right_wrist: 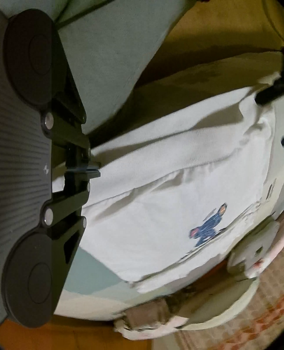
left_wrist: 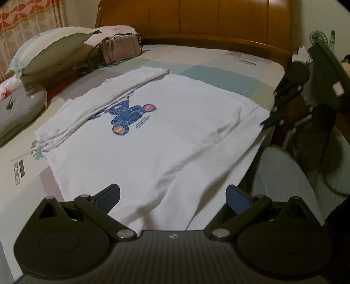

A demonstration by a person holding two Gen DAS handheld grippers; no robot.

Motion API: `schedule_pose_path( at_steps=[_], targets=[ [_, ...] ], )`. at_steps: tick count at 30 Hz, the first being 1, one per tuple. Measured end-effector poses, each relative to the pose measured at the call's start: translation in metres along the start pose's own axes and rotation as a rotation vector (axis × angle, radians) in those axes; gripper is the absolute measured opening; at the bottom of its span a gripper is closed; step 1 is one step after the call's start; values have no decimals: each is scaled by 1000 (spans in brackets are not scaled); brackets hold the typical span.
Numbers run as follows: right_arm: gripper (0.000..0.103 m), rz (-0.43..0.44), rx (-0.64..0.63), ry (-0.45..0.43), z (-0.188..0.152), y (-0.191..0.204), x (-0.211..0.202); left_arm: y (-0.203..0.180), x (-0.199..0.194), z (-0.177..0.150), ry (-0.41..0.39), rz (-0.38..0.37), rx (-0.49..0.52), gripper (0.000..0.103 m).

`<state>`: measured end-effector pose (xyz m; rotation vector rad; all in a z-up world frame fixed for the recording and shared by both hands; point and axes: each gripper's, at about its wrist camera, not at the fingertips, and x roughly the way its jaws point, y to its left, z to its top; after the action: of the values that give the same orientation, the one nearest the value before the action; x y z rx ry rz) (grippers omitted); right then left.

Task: Fold clothes

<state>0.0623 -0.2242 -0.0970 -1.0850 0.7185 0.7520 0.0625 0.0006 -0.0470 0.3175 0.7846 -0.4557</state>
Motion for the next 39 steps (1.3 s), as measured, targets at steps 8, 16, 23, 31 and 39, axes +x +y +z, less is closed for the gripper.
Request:
schedule_pose_path(
  at_steps=[8,16,23,31,39],
  targets=[
    [11,35,89,41,-26,-17,-15,11,-2,-6,7,13,-22,102],
    [19,54,245,-160,20,-41,-14,46,27,5,-18,124,-164,102],
    [24,194,430,-227,50,-27,21,41,40,-36,40,136,-257,102],
    [28,198,521,-214,36,-6,2,30,9,-48,78,176,-148,102],
    [34,138,763,-262,74,-3,22,34,37,-19,7,144,-169,102]
  ],
)
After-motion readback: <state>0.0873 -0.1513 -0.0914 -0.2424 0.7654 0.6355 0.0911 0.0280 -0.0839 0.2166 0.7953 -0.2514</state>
